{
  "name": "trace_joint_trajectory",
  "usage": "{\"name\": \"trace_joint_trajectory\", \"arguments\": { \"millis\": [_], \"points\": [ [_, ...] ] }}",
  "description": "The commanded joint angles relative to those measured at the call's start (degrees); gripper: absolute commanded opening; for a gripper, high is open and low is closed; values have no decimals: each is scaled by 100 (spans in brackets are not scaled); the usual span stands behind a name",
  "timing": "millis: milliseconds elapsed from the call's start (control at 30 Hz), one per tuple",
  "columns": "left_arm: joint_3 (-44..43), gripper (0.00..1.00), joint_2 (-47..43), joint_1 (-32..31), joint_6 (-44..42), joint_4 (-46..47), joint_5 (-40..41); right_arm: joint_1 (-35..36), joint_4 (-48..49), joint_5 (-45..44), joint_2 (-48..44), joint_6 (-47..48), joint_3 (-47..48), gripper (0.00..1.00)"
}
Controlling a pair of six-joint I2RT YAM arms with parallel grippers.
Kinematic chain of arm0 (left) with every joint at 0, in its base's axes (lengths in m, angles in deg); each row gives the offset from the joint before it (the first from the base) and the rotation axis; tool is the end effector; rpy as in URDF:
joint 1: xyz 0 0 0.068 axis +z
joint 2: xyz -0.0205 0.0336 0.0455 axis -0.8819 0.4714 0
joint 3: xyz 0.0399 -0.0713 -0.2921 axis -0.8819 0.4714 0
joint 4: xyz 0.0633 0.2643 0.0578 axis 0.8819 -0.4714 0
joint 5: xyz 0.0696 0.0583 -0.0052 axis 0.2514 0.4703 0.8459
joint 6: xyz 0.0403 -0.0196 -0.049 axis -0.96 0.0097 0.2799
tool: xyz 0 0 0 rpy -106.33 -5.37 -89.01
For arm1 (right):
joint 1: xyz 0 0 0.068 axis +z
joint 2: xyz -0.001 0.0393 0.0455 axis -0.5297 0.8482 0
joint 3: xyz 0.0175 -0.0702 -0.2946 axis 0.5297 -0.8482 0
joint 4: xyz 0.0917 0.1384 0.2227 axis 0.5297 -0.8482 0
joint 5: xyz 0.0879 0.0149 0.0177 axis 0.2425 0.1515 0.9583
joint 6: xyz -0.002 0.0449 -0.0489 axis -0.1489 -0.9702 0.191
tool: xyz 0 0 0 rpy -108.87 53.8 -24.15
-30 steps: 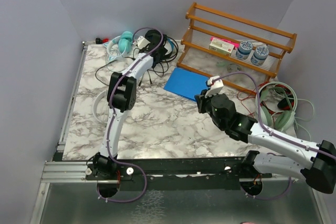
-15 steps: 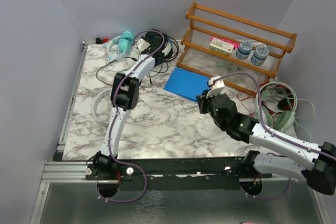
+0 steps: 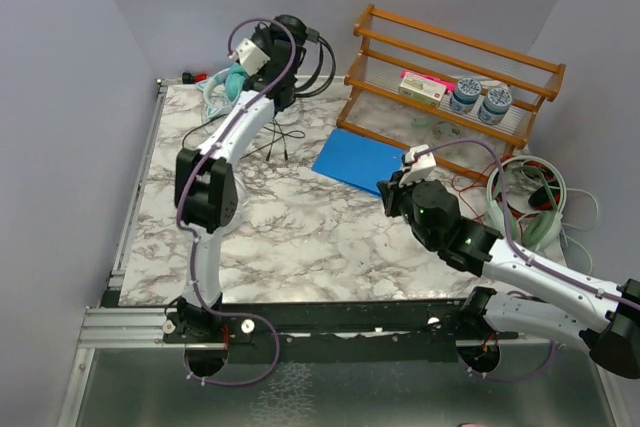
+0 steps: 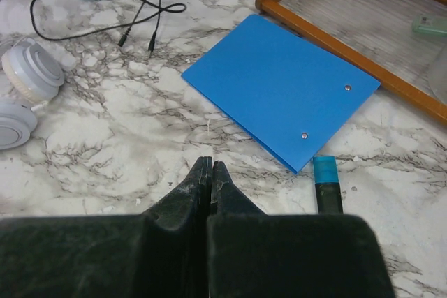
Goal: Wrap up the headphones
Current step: Pick up the headphones from the center of the board.
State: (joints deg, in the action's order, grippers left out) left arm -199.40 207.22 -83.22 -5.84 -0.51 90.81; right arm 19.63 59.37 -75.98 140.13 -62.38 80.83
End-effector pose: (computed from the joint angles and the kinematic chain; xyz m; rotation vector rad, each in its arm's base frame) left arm 0.5235 -0.1743 0.2976 -1.0038 1.9095 -0.1848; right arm 0.1636 0.1668 0.3034 -0.2475 1.8241 0.3677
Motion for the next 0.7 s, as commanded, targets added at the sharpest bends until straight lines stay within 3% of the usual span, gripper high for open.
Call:
{"name": "trace_joint_trajectory", "arguments": {
  "millis": [0,133,333,533,667],
  "points": [
    [747,0,-1723,-5,-768,562,698,-38,-237,-120,-199,-50,177,1],
    [1428,0,-2810,-63,-1495,694,394,-47,-312,-166,-312,-2,253,1],
    [1352,0,-3885,-288,-2354,782,-1149,-46,-322,-395,-403,85,270,1],
    [833,0,-4337,-779,-2138,850,-2745,-48,-326,-800,-724,-135,85,1],
    [502,0,-4395,-1183,-1959,1069,-3363,-50,-301,-933,-888,-185,-37,0]
  ]
}}
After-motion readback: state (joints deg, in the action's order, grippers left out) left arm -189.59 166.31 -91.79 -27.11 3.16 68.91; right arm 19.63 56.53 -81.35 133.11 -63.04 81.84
